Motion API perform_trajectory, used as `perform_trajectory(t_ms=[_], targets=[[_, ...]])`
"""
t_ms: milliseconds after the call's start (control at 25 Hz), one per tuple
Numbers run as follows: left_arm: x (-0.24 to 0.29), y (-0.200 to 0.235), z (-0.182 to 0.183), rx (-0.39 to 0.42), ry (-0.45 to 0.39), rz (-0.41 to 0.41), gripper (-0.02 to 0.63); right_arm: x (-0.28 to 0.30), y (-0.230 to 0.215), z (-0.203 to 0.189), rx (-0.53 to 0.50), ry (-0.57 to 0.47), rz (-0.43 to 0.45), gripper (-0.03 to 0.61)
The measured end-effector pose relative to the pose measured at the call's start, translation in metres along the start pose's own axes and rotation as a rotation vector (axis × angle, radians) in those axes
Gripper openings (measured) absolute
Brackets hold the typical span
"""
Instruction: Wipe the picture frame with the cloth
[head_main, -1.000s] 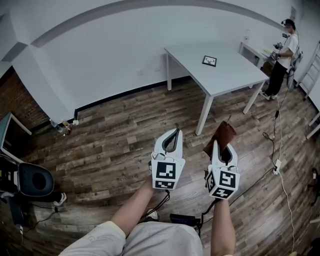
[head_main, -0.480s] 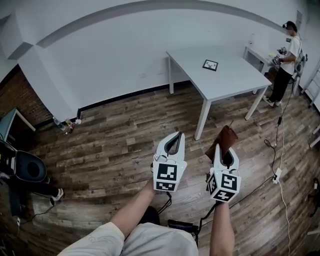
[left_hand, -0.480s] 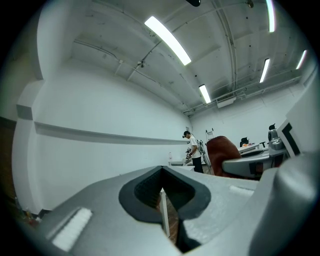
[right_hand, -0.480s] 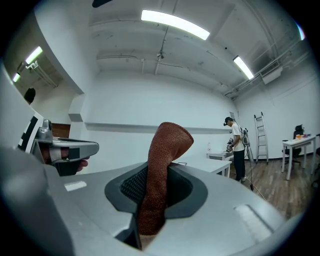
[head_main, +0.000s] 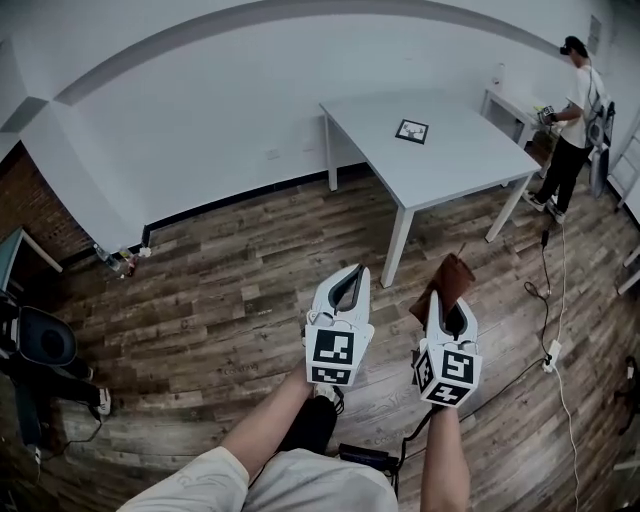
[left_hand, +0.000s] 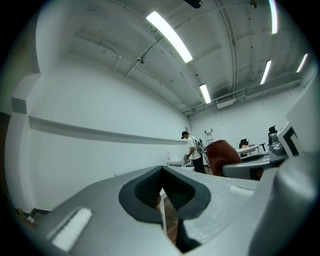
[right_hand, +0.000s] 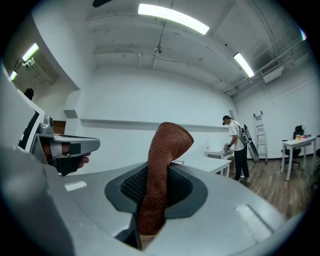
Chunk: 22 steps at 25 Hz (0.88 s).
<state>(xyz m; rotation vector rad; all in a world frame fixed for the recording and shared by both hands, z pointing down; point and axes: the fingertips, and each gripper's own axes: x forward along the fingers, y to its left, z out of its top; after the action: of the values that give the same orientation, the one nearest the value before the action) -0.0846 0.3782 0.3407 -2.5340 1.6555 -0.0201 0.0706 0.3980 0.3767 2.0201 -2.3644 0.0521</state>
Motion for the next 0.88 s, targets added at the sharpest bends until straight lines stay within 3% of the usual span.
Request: perform_trajectory(t_ms=[600,880], targets=[[0.215,0.127,-0.022,-0.031,-0.014,-0.045,0.000,0.242,0.011,0.016,-0.052,0.029,-0.030,0.103],[0.296,0.141,-0.038,-0.041,0.006,-0.055,0.000,0.313,-0.021,0.008,-0.043,0.047,-0.040,0.103]])
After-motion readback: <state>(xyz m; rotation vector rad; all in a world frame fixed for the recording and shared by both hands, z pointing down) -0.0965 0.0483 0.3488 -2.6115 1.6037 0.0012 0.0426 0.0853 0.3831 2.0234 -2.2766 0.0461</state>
